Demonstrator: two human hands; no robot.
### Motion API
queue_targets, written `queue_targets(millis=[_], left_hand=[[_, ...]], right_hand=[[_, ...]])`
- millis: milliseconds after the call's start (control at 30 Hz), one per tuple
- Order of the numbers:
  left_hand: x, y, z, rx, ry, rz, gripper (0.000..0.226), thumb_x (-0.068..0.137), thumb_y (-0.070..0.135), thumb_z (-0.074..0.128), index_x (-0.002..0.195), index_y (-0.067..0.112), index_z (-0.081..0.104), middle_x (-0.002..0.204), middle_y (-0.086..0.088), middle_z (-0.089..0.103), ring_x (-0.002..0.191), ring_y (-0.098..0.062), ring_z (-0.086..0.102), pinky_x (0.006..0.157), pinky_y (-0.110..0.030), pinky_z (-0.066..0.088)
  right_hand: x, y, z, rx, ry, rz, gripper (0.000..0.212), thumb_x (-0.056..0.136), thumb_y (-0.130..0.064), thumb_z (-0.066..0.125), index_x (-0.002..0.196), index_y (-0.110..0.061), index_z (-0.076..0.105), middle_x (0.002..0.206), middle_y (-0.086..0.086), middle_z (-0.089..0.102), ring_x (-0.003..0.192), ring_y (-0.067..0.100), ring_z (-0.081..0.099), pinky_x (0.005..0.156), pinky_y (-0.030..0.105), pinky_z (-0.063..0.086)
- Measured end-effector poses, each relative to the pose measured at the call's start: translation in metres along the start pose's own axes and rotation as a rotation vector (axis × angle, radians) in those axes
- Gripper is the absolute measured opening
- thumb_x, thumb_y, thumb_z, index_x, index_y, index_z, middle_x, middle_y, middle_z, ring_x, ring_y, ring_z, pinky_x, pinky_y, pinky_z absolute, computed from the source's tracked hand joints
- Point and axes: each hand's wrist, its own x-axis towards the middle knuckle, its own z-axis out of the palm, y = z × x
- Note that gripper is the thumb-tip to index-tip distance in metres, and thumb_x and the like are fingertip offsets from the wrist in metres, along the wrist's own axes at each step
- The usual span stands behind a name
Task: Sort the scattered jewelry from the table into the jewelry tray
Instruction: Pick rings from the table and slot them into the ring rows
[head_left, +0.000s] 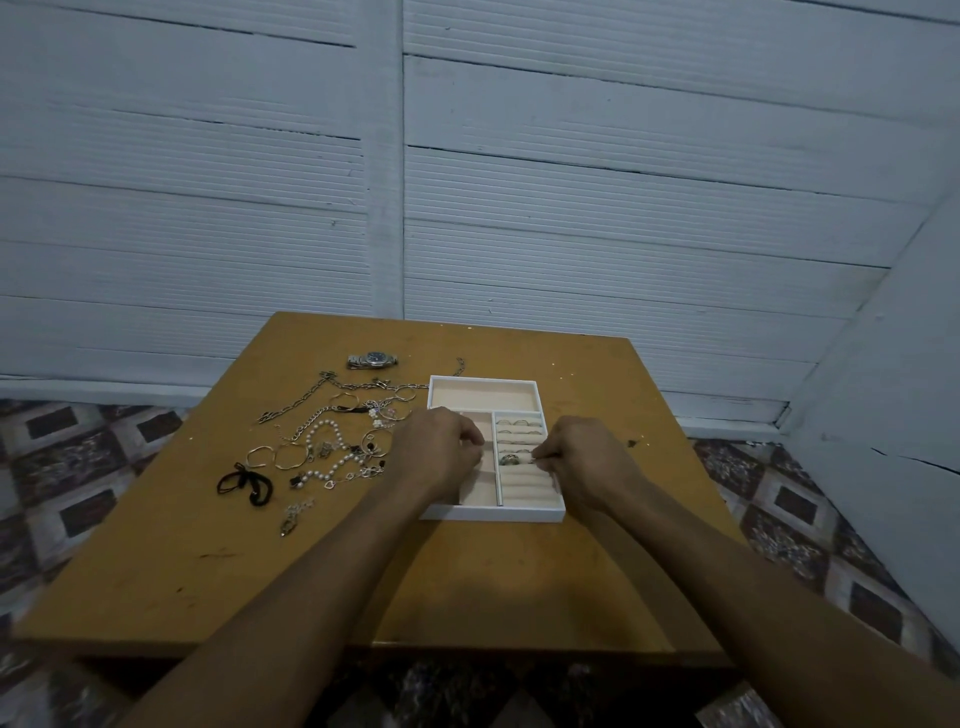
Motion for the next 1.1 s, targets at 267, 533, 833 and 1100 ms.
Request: queue_targets(millis=[267,533,833,1100], left_hand=[[-0.0015,-0.0040,-0.0024,0.011,0.007,-0.001,0.018,0.084,0.026,0.065,0.098,0.024,0.077,0.097,0.005,0.074,0.089,-0.012,0.064,0.085,-0.033,0.053],[-0.0030,-0.0042,-0.0034,0.006,0.005,0.003,0.019,0.085,0.025,0.065,0.099,0.023,0.077,0.100,0.004,0.074,0.091,-0.011,0.063,0.084,-0.032,0.052],[-0.0060,-0.0019,-0.0048,0.007,-0.003,-0.011,0.022,0.084,0.023,0.062,0.101,0.023,0.077,0.102,0.002,0.073,0.093,-0.014,0.063,0.086,-0.031,0.051],[-0.0064,0.0007,-0.0040,0.014,0.005,-0.015,0.022,0.085,0.024,0.062,0.101,0.023,0.077,0.101,0.004,0.074,0.091,-0.013,0.063,0.084,-0.030,0.052]], right_hand=[[-0.0007,-0.0015,-0.0001,-0.070,-0.009,-0.064,0.027,0.097,-0.018,0.054,0.119,-0.015,0.069,0.115,0.007,0.063,0.107,0.022,0.056,0.088,0.034,0.047],[-0.0070,-0.0020,0.0089,0.074,0.099,0.054,0.014,0.092,-0.013,0.057,0.100,-0.017,0.067,0.101,0.002,0.066,0.095,0.020,0.058,0.077,0.034,0.049],[-0.0061,-0.0019,0.0067,-0.067,0.106,-0.064,0.021,0.096,-0.019,0.054,0.105,-0.017,0.073,0.103,0.004,0.069,0.099,0.020,0.055,0.078,0.029,0.041],[-0.0034,-0.0027,0.0064,-0.190,0.078,-0.192,0.023,0.094,-0.015,0.052,0.103,-0.016,0.072,0.102,0.002,0.071,0.094,0.021,0.053,0.073,0.029,0.031]])
